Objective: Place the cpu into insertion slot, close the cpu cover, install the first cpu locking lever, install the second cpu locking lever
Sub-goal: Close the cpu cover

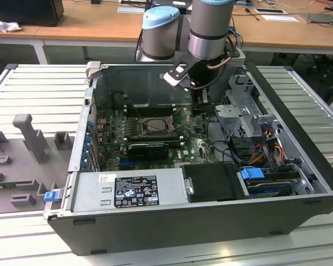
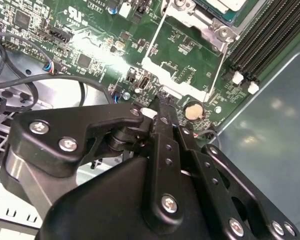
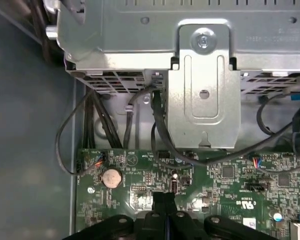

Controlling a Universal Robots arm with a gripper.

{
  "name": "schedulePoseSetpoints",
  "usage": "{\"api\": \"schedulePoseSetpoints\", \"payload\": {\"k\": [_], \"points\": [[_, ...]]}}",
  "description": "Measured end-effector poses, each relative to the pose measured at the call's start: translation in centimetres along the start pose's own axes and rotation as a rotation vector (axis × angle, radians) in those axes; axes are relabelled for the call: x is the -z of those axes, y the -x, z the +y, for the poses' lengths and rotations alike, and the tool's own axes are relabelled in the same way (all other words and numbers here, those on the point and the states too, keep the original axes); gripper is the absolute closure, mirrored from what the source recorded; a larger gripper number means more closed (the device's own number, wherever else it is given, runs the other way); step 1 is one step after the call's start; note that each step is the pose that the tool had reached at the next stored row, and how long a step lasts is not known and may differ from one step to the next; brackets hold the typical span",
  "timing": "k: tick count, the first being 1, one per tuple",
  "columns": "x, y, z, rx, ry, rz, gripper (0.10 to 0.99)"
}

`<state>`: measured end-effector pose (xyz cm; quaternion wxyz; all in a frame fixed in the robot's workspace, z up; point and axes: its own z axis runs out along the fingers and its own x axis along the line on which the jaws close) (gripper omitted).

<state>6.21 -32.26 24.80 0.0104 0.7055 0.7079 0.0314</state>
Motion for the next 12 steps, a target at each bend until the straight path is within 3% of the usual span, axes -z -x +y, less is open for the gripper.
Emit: {"api": "schedulePoseSetpoints", "payload": {"k": [6,7,9,10,12], "points": [[-0.6,0.02,0.13,0.0,-0.004,0.0001,0.98],[-0.61,0.02,0.13,-0.001,-0.018,0.001,0.98],[-0.61,0.02,0.13,-0.001,-0.036,0.0017,0.98],[-0.61,0.02,0.12,-0.002,-0.043,0.0021,0.98],[-0.59,0.02,0.04,-0.002,-0.047,0.0021,0.98]]}}
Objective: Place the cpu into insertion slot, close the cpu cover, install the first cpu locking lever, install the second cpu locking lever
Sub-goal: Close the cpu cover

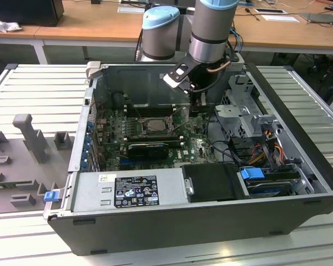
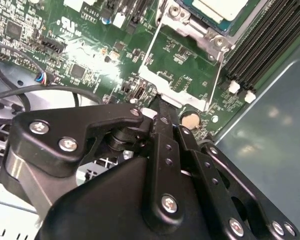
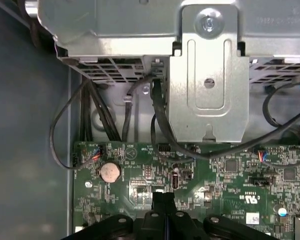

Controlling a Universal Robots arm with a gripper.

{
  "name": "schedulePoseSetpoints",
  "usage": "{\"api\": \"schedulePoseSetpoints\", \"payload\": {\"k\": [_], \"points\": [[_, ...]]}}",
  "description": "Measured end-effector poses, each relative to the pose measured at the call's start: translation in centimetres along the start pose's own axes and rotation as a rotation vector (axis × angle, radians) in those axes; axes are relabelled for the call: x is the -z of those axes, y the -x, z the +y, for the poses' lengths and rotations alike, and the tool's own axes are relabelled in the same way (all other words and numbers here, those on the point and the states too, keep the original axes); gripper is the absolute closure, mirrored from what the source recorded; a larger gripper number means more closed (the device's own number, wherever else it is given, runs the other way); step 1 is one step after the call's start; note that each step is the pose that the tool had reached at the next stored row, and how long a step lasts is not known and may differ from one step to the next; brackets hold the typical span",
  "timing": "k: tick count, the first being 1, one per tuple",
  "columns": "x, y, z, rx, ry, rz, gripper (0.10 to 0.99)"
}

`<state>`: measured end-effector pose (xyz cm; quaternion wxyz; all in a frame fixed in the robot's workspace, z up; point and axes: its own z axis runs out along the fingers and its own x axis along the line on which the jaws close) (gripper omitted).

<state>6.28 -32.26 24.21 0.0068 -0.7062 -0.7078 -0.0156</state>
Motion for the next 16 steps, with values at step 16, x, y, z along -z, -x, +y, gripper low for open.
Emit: {"api": "schedulePoseSetpoints", "payload": {"k": [16], "points": [[0.17,-0.01,-1.66,0.0,0.0,0.0002,0.98]]}}
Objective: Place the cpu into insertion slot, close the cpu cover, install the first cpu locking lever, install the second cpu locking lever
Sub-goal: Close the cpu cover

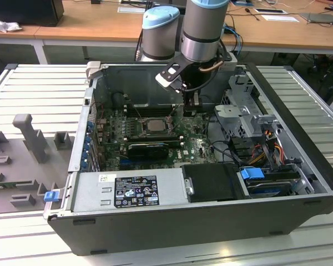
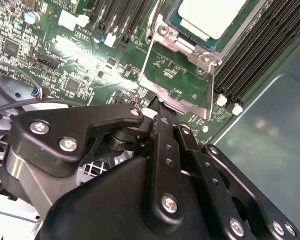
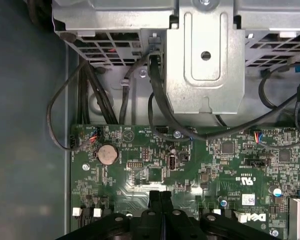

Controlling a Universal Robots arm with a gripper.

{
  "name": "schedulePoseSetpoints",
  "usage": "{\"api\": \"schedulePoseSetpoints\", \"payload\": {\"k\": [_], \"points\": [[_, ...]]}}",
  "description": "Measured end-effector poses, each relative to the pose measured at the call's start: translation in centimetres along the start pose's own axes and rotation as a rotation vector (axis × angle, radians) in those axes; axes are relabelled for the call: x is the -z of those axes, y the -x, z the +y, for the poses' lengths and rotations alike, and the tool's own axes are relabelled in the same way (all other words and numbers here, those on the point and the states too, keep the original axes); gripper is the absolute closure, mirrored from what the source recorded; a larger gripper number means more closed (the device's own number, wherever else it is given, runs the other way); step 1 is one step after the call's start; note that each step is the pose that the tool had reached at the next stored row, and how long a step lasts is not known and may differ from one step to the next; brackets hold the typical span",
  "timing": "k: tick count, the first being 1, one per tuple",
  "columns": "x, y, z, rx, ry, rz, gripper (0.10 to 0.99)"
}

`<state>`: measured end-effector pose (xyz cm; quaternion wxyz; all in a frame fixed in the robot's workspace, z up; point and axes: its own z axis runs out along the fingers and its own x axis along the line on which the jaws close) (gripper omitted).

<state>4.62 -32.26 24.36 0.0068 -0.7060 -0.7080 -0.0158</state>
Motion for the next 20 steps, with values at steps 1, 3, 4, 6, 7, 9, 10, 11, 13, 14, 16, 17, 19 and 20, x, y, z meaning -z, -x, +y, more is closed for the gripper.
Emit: {"api": "schedulePoseSetpoints", "payload": {"k": [1,3,4,6,7,9,10,11,13,14,16,17,19,20], "points": [[0.0,0.0,-0.08,0.0,0.0,0.0,0.98],[0.0,0.0,-0.18,0.0,0.0,0.0,0.98],[0.0,0.0,-0.2,0.0,0.0,0.0,0.98],[0.0,0.0,-0.32,0.0,0.0,0.0001,0.98],[0.0,0.0,-0.56,0.0,0.0,0.0001,0.98],[0.01,0.0,-0.86,0.0,0.0,0.0,0.98],[0.01,0.0,-0.97,0.0,0.0,0.0,0.98],[0.01,-0.01,-1.06,0.0,0.0,0.0001,0.98],[0.01,-0.01,-1.3,0.0,0.0,0.0001,0.98],[0.02,-0.01,-1.52,0.0,0.0,0.0,0.98],[0.03,-0.01,-2.53,0.0,0.0,0.0,0.98],[0.03,-0.01,-2.86,0.0,0.0,0.0,0.98],[0.04,-0.01,-3.7,0.0,0.0,0.0002,0.98],[0.02,-0.01,-4.11,0.0,0.0,0.0003,0.98]]}}
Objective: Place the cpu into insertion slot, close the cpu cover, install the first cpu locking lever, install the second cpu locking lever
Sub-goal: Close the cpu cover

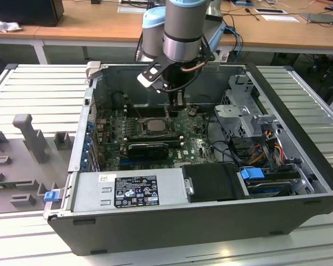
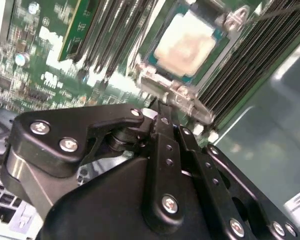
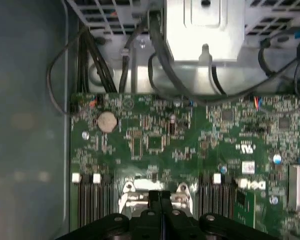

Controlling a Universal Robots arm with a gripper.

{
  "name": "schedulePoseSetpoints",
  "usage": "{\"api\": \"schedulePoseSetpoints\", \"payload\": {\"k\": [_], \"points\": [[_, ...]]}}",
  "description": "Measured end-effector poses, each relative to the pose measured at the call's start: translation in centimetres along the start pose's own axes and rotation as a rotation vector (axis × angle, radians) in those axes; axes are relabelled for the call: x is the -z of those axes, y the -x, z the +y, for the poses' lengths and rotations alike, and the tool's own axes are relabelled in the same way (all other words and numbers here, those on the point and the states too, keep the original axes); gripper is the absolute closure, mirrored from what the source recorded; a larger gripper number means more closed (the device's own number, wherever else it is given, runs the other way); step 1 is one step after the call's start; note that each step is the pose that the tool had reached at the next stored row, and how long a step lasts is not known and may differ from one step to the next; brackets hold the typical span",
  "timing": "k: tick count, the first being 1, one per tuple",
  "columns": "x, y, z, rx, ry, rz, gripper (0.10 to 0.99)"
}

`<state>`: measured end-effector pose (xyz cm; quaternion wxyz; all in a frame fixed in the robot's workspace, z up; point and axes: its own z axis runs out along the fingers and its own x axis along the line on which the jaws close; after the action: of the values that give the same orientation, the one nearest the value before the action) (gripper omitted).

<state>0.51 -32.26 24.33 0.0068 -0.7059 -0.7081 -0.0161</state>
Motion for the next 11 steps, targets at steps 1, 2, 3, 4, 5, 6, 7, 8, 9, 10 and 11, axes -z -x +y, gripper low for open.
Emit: {"api": "schedulePoseSetpoints", "payload": {"k": [1,2,3,4,5,6,7,8,9,10,11], "points": [[-0.13,0.0,-0.53,0.0,0.0,-0.0001,0.98],[-0.42,0.01,-0.8,0.0,0.0,-0.0002,0.98],[-0.62,0.02,-0.89,0.0,0.0,-0.0002,0.98],[-0.82,0.02,-0.98,0.0,0.0,-0.0002,0.98],[-1.0,0.02,-1.07,0.0,0.0,-0.0002,0.98],[-1.18,0.03,-1.17,0.0,0.0,-0.0003,0.98],[-1.37,0.03,-1.28,0.0,0.0,-0.0001,0.98],[-1.43,0.03,-1.41,0.0,0.0,-0.0002,0.98],[-1.47,0.04,-1.62,0.0,0.0,-0.0001,0.98],[-1.49,0.04,-1.84,0.0,0.0,-0.0002,0.98],[-1.51,0.04,-2.1,0.0,0.0,-0.0003,0.98]]}}
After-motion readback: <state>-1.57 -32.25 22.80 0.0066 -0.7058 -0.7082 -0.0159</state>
